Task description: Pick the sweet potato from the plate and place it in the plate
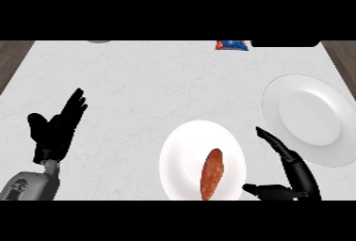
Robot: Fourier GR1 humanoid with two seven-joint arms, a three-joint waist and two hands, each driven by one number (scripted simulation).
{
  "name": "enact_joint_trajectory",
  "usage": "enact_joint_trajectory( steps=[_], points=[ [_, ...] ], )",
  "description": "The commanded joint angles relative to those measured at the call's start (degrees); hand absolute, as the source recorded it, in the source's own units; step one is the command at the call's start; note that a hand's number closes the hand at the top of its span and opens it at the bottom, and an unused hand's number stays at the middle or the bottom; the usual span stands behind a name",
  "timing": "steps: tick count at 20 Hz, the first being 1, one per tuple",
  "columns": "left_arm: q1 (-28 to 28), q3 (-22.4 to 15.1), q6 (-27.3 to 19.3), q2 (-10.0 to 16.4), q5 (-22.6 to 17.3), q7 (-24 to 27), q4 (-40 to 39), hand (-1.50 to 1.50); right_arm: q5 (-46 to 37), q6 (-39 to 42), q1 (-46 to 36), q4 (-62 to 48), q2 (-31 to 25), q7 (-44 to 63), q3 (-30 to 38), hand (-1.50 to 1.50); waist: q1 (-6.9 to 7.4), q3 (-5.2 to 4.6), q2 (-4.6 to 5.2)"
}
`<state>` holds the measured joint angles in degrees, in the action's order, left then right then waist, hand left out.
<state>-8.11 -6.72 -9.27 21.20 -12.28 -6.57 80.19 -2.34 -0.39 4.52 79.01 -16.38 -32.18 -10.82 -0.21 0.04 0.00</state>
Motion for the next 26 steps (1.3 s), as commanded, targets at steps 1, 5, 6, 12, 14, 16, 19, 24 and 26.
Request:
enact_joint_trajectory(
  steps=[1,5,6,12,14,16,19,24,26],
  points=[
    [3.11,-0.91,-1.18,0.40,1.41,-4.10,7.15,0.00,-5.94,-0.27,1.08,-0.50,-2.49,0.55,-2.28,-1.50,0.57,-0.02,-0.16],
    [0.66,2.68,1.56,-0.45,0.11,-1.18,2.09,0.00,-8.68,-0.19,2.80,12.34,-3.76,11.89,-4.01,-1.50,0.01,-0.08,-0.12],
    [-3.00,2.98,2.28,0.22,-0.44,-5.54,2.27,0.00,-9.02,1.03,1.45,8.27,-4.81,10.57,-2.72,-1.50,0.02,-0.05,-0.06],
    [-0.03,3.18,2.08,-1.84,1.36,-1.68,0.74,0.00,-16.02,3.16,1.35,14.64,-4.09,24.29,-9.41,-1.50,0.22,-0.08,-0.03],
    [0.73,4.19,3.65,0.48,0.90,-3.91,4.00,0.00,-15.94,6.14,3.27,18.47,-6.99,26.42,-9.02,-1.50,0.23,-0.07,-0.12],
    [-0.14,2.83,1.93,-3.20,3.21,-0.91,-0.16,0.00,-17.35,7.80,-0.52,19.61,-6.07,31.71,-9.41,-1.50,0.17,-0.08,-0.03],
    [-4.23,4.65,2.32,-2.13,3.17,-3.16,-1.33,0.00,-24.96,5.06,-0.74,17.95,-3.54,34.14,-13.74,-1.50,0.10,-0.07,-0.02],
    [-3.74,5.89,4.00,-3.08,3.73,-2.03,-3.06,0.00,-27.37,10.46,-4.73,18.13,-2.51,41.41,-13.24,-1.50,0.11,-0.06,-0.01],
    [-1.09,4.98,3.80,-4.45,4.57,0.41,-2.88,0.00,-30.26,10.60,-1.41,19.44,-4.04,40.94,-15.53,-1.50,0.07,-0.06,-0.03]
  ],
)
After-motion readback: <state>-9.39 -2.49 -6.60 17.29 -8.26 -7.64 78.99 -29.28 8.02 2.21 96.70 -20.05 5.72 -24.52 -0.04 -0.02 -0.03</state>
